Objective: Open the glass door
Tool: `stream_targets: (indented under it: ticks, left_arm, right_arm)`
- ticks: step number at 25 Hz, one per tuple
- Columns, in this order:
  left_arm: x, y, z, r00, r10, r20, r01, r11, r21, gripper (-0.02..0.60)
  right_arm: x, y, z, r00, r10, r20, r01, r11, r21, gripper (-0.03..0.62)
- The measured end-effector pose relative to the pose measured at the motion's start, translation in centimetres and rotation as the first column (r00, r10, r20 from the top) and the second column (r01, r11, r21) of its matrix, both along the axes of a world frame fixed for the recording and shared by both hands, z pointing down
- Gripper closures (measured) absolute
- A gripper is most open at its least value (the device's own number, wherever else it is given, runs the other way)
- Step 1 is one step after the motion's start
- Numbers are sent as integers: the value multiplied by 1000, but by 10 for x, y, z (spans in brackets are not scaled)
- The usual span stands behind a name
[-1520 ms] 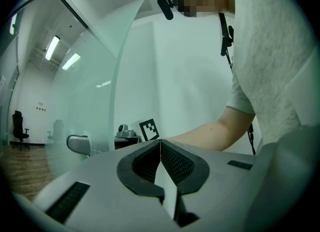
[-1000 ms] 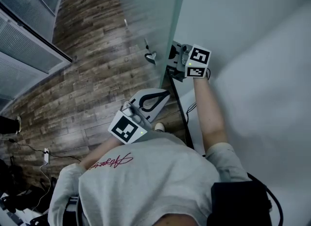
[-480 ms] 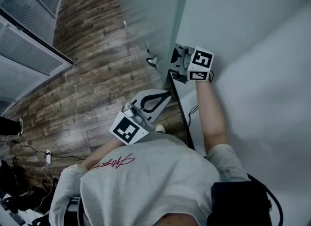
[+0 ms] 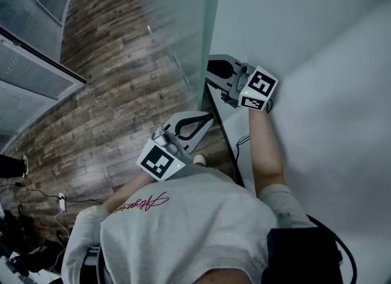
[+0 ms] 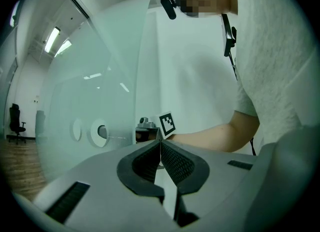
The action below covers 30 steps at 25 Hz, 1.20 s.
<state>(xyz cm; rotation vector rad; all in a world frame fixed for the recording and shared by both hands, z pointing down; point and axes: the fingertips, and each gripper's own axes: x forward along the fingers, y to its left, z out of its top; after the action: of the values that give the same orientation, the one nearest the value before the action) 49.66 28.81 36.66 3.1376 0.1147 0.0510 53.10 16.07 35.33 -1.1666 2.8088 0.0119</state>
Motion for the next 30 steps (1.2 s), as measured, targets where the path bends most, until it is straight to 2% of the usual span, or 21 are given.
stream_targets:
  ticks: [6, 10, 15, 21, 30]
  left_arm:
    - [-3, -4, -9, 1000, 17, -12, -17, 1000, -11, 565]
    - [-1, -9, -4, 999, 30, -11, -30, 1000, -2, 565]
    - [-9, -8, -11, 998, 65, -25, -65, 998, 7, 565]
    - [-30, -5, -19, 994, 101, -46, -101, 995, 8, 565]
    - [-68, -10, -12, 993, 105, -52, -105, 994, -1, 565]
  right_arm:
    - [2, 25, -6, 981, 187, -59, -187, 982, 12, 566]
    - [7, 50, 0, 960, 280, -29, -280, 960, 6, 572]
    - [0, 82, -5, 940, 340, 17, -340, 940, -25, 574]
    - [-31, 106, -7, 913, 406, -39, -407, 913, -26, 576]
    - [-87, 129, 2, 891, 451, -54, -453, 891, -33, 576]
